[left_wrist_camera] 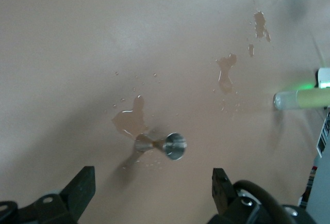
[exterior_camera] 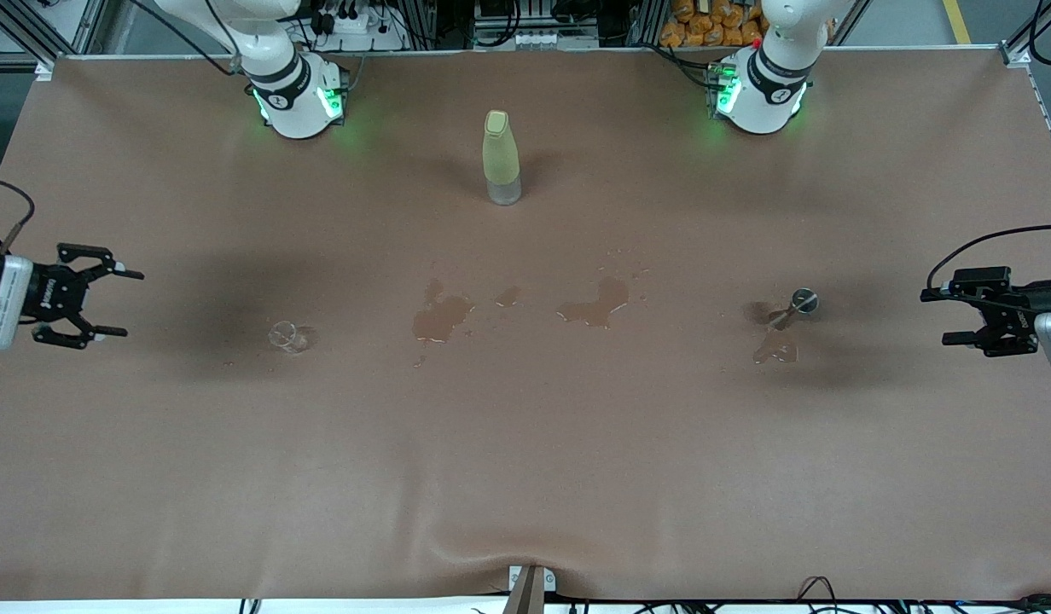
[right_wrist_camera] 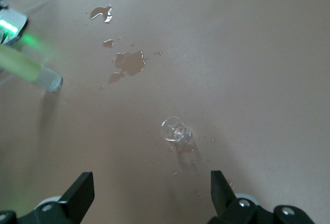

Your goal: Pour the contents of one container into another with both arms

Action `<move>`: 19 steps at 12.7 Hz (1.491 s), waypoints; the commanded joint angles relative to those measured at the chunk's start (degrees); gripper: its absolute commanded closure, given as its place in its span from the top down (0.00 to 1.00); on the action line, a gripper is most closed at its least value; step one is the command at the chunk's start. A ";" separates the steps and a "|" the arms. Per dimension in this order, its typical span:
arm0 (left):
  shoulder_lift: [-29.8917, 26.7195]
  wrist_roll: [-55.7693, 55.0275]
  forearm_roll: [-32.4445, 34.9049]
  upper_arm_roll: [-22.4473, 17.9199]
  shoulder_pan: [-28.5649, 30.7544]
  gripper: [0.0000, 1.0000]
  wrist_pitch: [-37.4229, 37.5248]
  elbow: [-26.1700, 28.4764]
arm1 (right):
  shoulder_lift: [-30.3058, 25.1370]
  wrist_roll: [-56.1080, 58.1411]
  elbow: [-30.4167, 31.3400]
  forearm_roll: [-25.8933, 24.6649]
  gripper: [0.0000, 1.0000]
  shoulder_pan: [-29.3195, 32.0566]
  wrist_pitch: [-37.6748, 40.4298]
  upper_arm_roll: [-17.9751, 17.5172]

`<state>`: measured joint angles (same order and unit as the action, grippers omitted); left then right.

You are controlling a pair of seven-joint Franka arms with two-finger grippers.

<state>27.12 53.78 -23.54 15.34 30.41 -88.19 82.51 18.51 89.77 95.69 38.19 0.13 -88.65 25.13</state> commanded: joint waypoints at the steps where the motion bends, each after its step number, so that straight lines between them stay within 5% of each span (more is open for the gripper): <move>1: -2.41 -10.06 3.14 1.62 -1.66 1.00 1.88 -1.73 | -6.36 -16.14 1.61 -6.18 1.00 -3.28 -0.39 0.62; 4: -4.70 -22.18 9.03 1.54 -6.58 1.00 1.89 -2.97 | -10.06 -35.29 -0.76 -12.77 1.00 -5.31 -0.13 -0.07; 8: -4.88 -37.30 18.16 1.01 -13.86 1.00 1.54 -5.51 | -12.70 -58.34 -6.55 -21.22 1.00 -5.14 2.77 -5.96; 11: -4.97 -51.20 23.70 1.45 -16.68 1.00 -0.13 -6.75 | -12.62 -69.78 -12.88 -28.42 1.00 -5.93 7.16 -10.17; 14: -8.03 -55.97 26.35 1.54 -19.93 1.00 -0.49 -6.75 | -12.62 -76.04 -13.69 -29.75 1.00 -6.54 8.05 -11.94; 19: -16.38 -56.15 29.61 1.62 -25.21 1.00 0.39 -6.31 | -13.93 -85.01 -15.45 -34.15 1.00 1.78 9.54 -26.06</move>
<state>14.15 -1.30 4.34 17.31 6.91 -88.20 74.57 5.85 7.69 81.19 5.67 -3.37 -80.55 5.10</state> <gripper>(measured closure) 0.000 0.000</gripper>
